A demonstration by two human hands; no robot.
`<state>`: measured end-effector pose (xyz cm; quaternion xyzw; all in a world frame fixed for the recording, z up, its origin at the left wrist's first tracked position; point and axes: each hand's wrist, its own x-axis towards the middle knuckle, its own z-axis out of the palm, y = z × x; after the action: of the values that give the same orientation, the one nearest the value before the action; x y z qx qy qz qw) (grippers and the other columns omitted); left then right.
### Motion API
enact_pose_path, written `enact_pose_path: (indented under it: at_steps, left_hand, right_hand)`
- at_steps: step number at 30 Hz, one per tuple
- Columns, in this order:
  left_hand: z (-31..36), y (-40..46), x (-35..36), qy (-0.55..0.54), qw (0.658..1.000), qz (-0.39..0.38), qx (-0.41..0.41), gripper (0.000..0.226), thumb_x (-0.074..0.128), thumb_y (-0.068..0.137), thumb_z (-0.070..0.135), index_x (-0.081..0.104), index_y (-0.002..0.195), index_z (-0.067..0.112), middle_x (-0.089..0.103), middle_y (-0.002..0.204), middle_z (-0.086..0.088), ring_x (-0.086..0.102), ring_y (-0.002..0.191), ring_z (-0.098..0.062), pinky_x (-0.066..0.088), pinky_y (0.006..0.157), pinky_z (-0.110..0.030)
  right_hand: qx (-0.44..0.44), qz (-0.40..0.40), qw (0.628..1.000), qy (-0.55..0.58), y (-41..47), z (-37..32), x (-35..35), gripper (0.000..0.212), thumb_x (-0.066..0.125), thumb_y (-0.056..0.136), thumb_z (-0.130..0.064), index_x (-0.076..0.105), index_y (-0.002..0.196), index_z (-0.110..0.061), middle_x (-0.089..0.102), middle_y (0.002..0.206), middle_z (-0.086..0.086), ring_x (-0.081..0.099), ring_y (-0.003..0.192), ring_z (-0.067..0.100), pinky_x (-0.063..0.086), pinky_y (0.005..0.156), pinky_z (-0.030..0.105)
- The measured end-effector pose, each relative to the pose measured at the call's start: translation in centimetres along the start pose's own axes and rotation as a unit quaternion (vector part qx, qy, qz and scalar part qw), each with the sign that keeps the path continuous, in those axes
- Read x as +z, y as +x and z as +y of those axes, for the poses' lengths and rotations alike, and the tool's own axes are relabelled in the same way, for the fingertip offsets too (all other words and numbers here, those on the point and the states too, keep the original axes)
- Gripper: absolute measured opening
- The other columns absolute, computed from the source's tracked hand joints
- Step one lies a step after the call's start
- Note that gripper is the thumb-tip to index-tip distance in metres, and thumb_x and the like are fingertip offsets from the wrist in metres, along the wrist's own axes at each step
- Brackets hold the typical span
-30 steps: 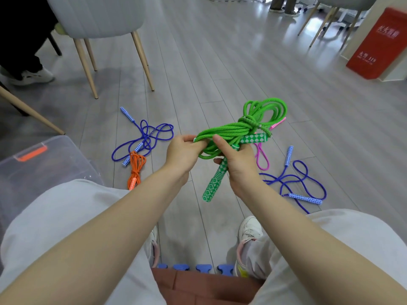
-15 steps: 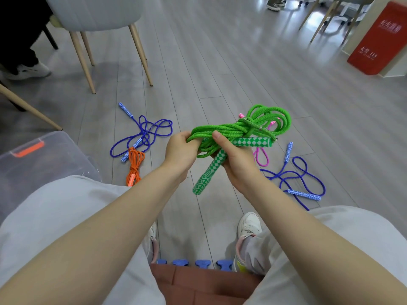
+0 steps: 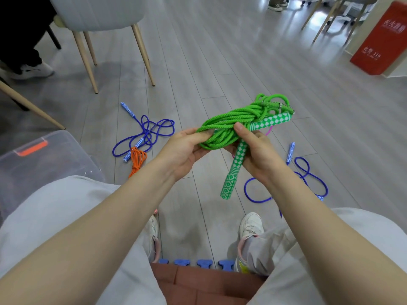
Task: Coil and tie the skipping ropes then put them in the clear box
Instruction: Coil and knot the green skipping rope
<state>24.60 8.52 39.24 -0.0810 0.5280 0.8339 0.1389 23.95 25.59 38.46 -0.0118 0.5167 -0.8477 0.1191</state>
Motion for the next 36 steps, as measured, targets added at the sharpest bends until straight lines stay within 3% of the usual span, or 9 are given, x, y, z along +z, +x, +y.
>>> enact_pose_path:
  at_steps: [5, 11, 20, 24, 28, 33, 36]
  left_hand:
    - [0.8, -0.3, -0.1, -0.051, 0.997, -0.055, -0.03, 0.019, 0.064, 0.082, 0.012, 0.067, 0.101, 0.014, 0.072, 0.095, 0.002, 0.069, 0.085, -0.007, 0.055, 0.077, -0.017]
    - [0.8, -0.5, -0.3, -0.053, 0.994, -0.087, -0.033, 0.038, 0.066, 0.075, 0.015, 0.065, 0.113, 0.009, 0.071, 0.104, -0.002, 0.068, 0.094, -0.01, 0.053, 0.089, -0.02]
    - [0.8, -0.7, -0.2, -0.024, 0.997, -0.067, -0.003, 0.026, 0.054, 0.091, 0.001, 0.065, 0.114, 0.006, 0.074, 0.097, -0.002, 0.07, 0.089, -0.012, 0.056, 0.083, -0.022]
    - [0.2, -0.6, 0.3, 0.016, 0.998, 0.004, 0.056, 0.026, 0.057, 0.089, -0.005, 0.065, 0.113, 0.002, 0.075, 0.093, -0.005, 0.071, 0.085, -0.016, 0.057, 0.078, -0.025]
    - [-0.1, -0.7, 0.8, 0.056, 0.993, 0.027, 0.1, 0.024, 0.059, 0.087, -0.008, 0.067, 0.106, 0.005, 0.074, 0.096, -0.008, 0.071, 0.089, -0.019, 0.056, 0.081, -0.029]
    - [0.2, -0.6, 0.4, 0.087, 0.994, -0.011, 0.068, 0.028, 0.06, 0.09, -0.002, 0.064, 0.117, 0.001, 0.072, 0.11, -0.013, 0.069, 0.098, -0.021, 0.055, 0.09, -0.032]
    - [0.1, -0.6, 0.5, 0.09, 0.994, -0.018, 0.059, 0.025, 0.058, 0.092, 0.002, 0.065, 0.116, 0.002, 0.072, 0.107, -0.011, 0.07, 0.093, -0.018, 0.057, 0.082, -0.028]
  right_hand:
    - [-0.001, -0.017, 0.998, 0.064, -0.4, -0.7, 0.5, 0.028, 0.059, 0.085, -0.017, 0.062, 0.106, 0.001, 0.075, 0.097, 0.012, 0.072, 0.094, 0.022, 0.058, 0.08, 0.034]
    - [0.018, -0.04, 0.996, 0.08, -0.6, -0.6, 0.2, 0.025, 0.058, 0.087, -0.019, 0.073, 0.099, -0.003, 0.072, 0.107, 0.017, 0.067, 0.107, 0.028, 0.049, 0.102, 0.046]
    - [0.038, -0.031, 0.991, 0.125, -1.1, -0.6, 0.7, 0.025, 0.057, 0.088, -0.02, 0.077, 0.092, -0.004, 0.074, 0.103, 0.015, 0.07, 0.102, 0.024, 0.054, 0.095, 0.039]
    - [0.011, 0.023, 1.0, 0.015, -1.0, -0.1, 2.1, 0.024, 0.049, 0.101, -0.019, 0.062, 0.113, -0.003, 0.072, 0.107, 0.012, 0.069, 0.101, 0.023, 0.055, 0.092, 0.038]
    - [0.018, 0.045, 0.992, -0.112, -1.5, 0.1, 2.8, 0.015, 0.064, 0.093, -0.02, 0.064, 0.106, -0.014, 0.072, 0.103, 0.003, 0.069, 0.095, 0.017, 0.054, 0.09, 0.039]
    - [0.023, 0.028, 0.99, -0.138, -1.5, -0.5, 1.8, 0.014, 0.07, 0.085, -0.008, 0.07, 0.099, -0.012, 0.074, 0.098, 0.004, 0.07, 0.093, 0.018, 0.054, 0.089, 0.036]
    - [0.024, 0.024, 0.99, -0.133, -1.6, -0.5, 1.5, 0.016, 0.069, 0.086, -0.005, 0.07, 0.101, -0.01, 0.074, 0.097, 0.004, 0.07, 0.092, 0.017, 0.055, 0.086, 0.034]
